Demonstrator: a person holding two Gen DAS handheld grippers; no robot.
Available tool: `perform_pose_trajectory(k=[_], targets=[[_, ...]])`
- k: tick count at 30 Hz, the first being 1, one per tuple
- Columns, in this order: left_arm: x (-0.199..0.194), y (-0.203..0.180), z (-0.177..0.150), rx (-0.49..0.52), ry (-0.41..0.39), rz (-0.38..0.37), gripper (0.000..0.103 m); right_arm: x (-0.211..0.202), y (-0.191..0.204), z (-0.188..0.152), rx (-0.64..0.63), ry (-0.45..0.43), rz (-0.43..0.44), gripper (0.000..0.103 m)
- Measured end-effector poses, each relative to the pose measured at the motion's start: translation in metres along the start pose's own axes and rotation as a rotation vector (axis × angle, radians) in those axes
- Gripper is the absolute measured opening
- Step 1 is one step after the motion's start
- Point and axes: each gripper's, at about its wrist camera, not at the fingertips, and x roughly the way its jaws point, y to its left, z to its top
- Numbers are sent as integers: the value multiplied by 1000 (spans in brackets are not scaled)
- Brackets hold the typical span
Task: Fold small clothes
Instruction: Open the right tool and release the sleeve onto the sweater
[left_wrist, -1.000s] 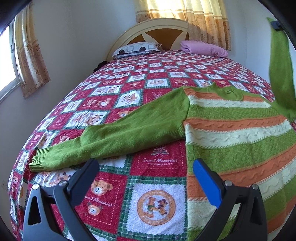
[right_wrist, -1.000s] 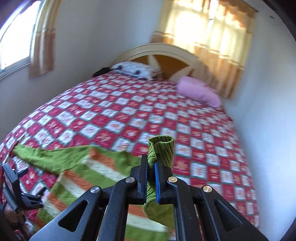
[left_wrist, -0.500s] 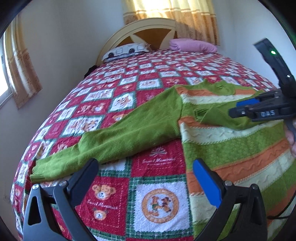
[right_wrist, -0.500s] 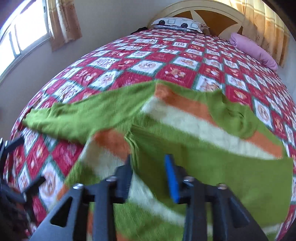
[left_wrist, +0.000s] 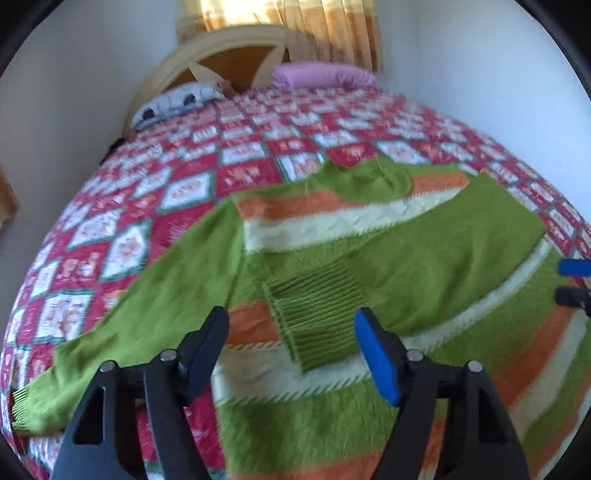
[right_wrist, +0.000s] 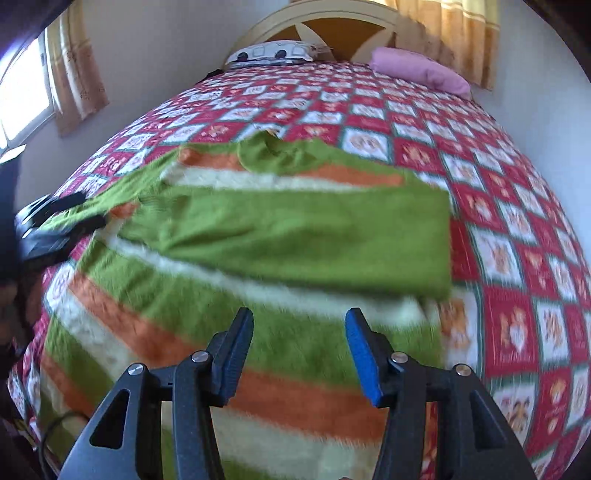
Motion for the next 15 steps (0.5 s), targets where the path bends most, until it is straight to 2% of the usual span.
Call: perform_pose_trajectory(k=[1,3,5,8,12,15], targets=[[11,0,1,-17,21,-3,51,0,-2,-7,5,1,0,53],[31,-1,3,-44,73,-44,39,0,-7,-20,12,2,1,53],[29,0,4,-67,44,-68,10,1,-10,-30,8,4,-14,53],[18,1,5,-75,21,-88,7,-3,-11,-41,-15,-23,-40,54],[-14,12,6,-95,-66,-101,6,-5,-14,-47,1,-45,-28,57],[-22,20,6,-95,-87,-65,6,-4,-12,-48,-8,-54,-34,57]])
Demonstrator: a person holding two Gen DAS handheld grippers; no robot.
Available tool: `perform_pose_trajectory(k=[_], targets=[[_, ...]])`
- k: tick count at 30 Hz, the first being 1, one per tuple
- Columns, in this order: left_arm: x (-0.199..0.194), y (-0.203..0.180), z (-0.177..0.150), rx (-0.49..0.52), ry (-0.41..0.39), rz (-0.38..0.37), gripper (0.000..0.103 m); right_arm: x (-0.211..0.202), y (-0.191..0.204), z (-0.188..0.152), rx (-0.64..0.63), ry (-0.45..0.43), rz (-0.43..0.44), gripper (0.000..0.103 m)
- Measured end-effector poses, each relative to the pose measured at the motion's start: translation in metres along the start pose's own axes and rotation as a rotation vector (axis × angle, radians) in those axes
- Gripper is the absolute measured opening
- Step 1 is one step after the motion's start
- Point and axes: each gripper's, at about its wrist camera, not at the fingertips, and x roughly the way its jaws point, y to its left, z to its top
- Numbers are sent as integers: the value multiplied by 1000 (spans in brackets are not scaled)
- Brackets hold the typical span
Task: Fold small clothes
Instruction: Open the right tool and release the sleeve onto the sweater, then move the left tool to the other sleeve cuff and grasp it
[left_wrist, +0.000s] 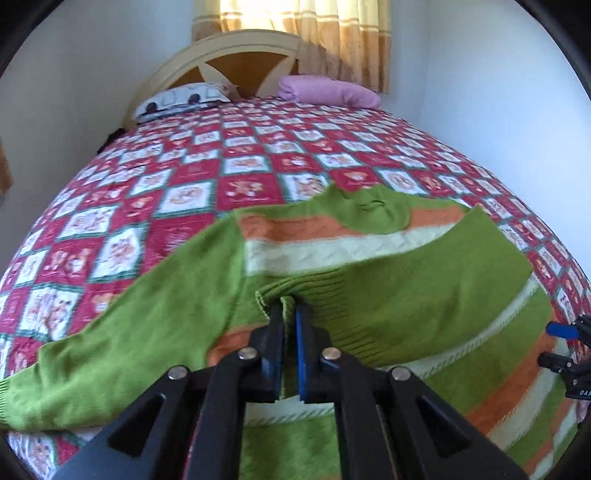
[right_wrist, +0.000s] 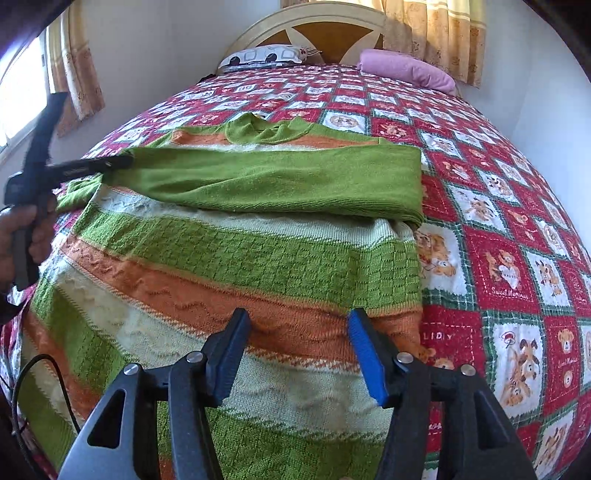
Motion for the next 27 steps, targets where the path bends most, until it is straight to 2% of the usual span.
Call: perform_pose_trajectory(k=[6,8,11,12,14,15,16,18,19,21,22,27], targets=[[25,11,-16,-13,67,26,6,0,3,6,-19,27,-10,58],[33,7,-21,-12,82,39,7,-5,2,13,-21,7,-16,58],[29,-1,-24,25,77,80,10,-8,-3,43,-8,-54,-14,58],[28,-5,-24,39,69,96,14,-4,-5,54,-6,-62,2,58],[26,-7,-24,49,61,138,35,11,-8,74,-8,-69,29,58],[22,-5,-25,46,49,146,56,23,-11,81,-1,-44,38,58],[19,-5,-26,42,37,141,69,39,-19,86,19,-7,37,57],[7,-4,-28,37,-7,159,82,67,-41,83,83,86,10,39],[4,-4,-29,38,-22,156,89,71,-49,79,98,95,23,33],[0,-5,-32,56,-35,157,96,67,-61,71,123,82,48,25],[-1,-6,-34,66,-36,157,96,64,-63,68,119,81,43,22],[3,-12,-33,90,-30,171,98,46,-50,77,58,77,-18,25]])
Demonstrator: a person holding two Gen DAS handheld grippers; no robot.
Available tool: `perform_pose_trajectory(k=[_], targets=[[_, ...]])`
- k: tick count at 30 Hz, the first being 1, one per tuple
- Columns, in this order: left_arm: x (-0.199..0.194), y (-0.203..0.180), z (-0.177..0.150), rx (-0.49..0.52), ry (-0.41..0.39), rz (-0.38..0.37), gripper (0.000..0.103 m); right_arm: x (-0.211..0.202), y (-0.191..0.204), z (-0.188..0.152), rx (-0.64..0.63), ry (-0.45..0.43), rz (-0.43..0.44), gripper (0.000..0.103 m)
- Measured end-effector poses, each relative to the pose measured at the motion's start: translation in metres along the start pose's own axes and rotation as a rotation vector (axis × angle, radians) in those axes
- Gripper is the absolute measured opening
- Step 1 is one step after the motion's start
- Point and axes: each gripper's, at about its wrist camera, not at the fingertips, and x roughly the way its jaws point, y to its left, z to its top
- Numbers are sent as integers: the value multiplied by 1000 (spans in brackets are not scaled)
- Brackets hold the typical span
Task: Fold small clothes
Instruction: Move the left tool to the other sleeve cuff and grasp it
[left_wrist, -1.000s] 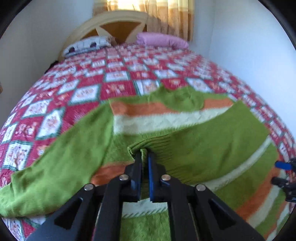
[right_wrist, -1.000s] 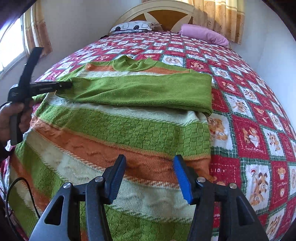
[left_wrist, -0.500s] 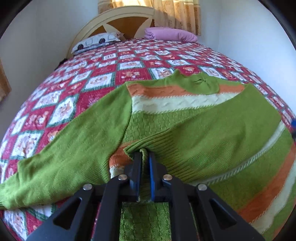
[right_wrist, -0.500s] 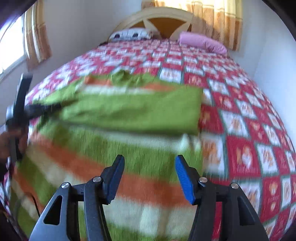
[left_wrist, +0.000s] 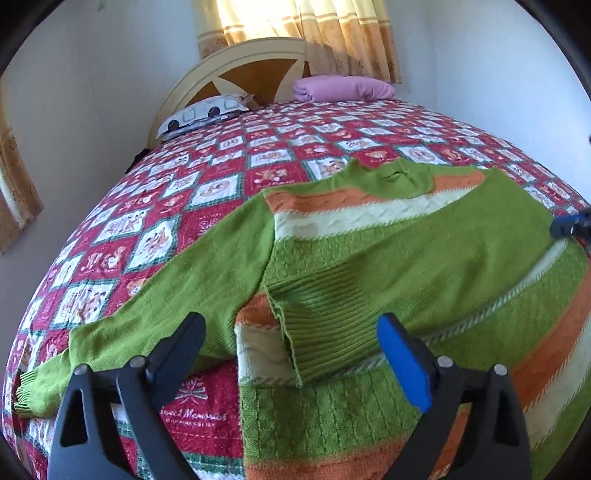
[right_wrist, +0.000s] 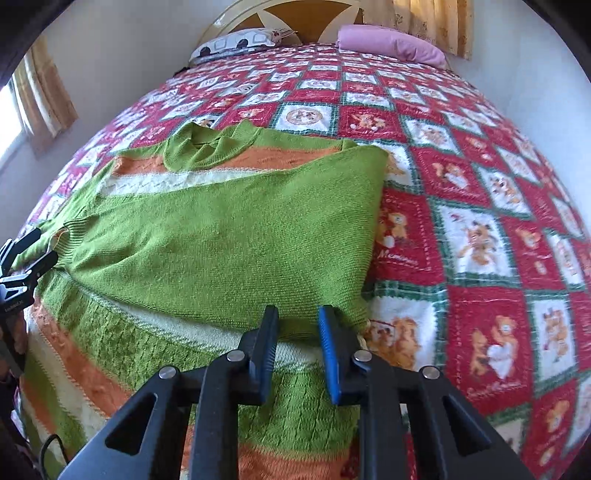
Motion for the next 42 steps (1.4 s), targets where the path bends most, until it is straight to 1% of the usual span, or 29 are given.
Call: perform_pose_trajectory(k=[1,2,3,4,6,7,8,9,10,11,12,13,18,19,22,25,27,29,31,33,35,36,38,39,41,42], targets=[[2,0,0,-3,3,4,99,-6,3,5,-21,-32,-11,27],[2,1,0,-5,5,7,99,-12,7,11,-44,-73,-32,37],[2,0,0,-8,8,8,99,-15,13,19,-64,-107,-63,43],[2,2,-1,-16,11,10,99,-13,18,27,-67,-109,-78,45],[0,9,-1,-48,12,9,99,8,21,37,-87,-57,-90,45],[-3,13,-2,-62,16,7,99,21,20,37,-107,-23,-134,45],[-5,16,-3,-71,21,7,99,33,14,36,-118,1,-221,44],[-7,19,-4,-77,22,7,99,41,1,31,-108,15,-289,44],[-11,24,-7,-84,18,9,100,42,-13,27,-68,9,-273,45],[-14,29,-10,-88,13,12,101,39,-31,23,6,-1,-219,52],[-16,32,-12,-87,14,17,101,38,-42,20,40,-6,-196,54],[-19,37,-16,-85,17,26,101,36,-45,19,45,-10,-193,55],[-30,61,-28,-96,29,59,101,25,-46,24,77,-31,-225,55],[-35,68,-32,-103,28,67,101,26,-46,23,79,-31,-220,55],[-49,90,-42,-117,26,109,101,29,-42,22,63,-22,-248,55],[-63,123,-55,-144,41,174,101,31,-51,23,80,-9,-318,55],[-70,144,-63,-159,42,227,102,25,-55,21,109,-16,-316,55],[-76,169,-73,-185,52,292,103,14,-45,21,79,-44,-330,55],[-77,198,-84,-227,78,356,103,3,-29,22,51,-78,-299,55],[-78,218,-93,-267,99,400,103,-6,-7,24,8,-108,-232,55],[-79,242,-103,-322,105,455,103,-6,10,24,-36,-116,-159,55],[-79,255,-108,-362,118,474,103,0,16,23,-45,-104,-135,55],[-80,274,-117,-436,132,481,103,20,19,18,-54,-46,-112,55],[-80,281,-122,-467,136,481,103,30,19,12,-73,-25,-119,55],[-82,298,-131,-540,148,482,103,33,20,3,-91,-75,-129,56],[-83,305,-135,-574,148,474,103,32,20,2,-89,-84,-130,56]])
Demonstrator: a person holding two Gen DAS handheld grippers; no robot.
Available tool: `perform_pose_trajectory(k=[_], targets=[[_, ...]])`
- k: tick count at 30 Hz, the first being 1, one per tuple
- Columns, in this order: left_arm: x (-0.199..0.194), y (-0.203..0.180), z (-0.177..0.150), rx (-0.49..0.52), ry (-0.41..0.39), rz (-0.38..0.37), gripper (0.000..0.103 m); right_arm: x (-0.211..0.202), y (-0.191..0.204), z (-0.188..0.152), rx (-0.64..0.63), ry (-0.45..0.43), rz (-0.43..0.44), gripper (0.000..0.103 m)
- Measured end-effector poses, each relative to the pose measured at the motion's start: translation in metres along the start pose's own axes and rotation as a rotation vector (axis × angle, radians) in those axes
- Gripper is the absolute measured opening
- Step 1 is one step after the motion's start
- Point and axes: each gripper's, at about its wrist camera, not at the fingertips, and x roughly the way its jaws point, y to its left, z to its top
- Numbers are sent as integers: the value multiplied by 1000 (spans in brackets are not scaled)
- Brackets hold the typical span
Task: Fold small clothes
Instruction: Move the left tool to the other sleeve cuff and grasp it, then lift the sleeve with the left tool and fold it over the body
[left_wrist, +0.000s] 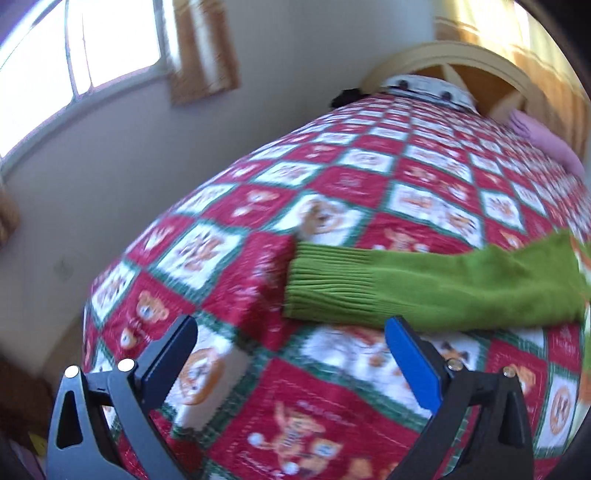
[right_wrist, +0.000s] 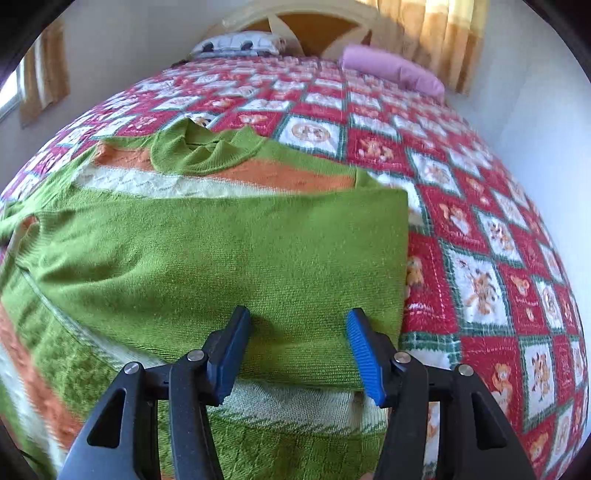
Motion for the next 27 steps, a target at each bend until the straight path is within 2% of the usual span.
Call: perform_pose_trajectory(k=[6,11,14,15,16,17,18,20,25,27], targets=[[6,18,5,-136,12,-86,103,0,5,-1,-24,-16,-42,58],[29,4,11,-162,65,-159,87,-3,6,-2,-31,-24,-65,61],[45,-3,7,-156,125,-169,69,-3,6,-3,-31,-27,-73,62],[49,-4,5,-156,127,-165,58,-3,7,-3,-31,-28,-76,63],[46,-7,4,-138,106,-147,36,-3,7,-3,-31,-29,-81,63],[44,-9,5,-121,94,-148,24,-3,7,-4,-32,-30,-83,64],[40,-9,8,-119,85,-190,10,-3,7,-4,-32,-31,-85,64],[30,-5,13,-145,68,-213,9,-3,7,-4,-30,-32,-83,64],[-1,-7,32,-123,-8,-250,9,-4,5,-3,-19,-33,-80,65],[-11,-8,41,-131,-25,-286,9,-8,4,-2,-12,-39,-71,65]])
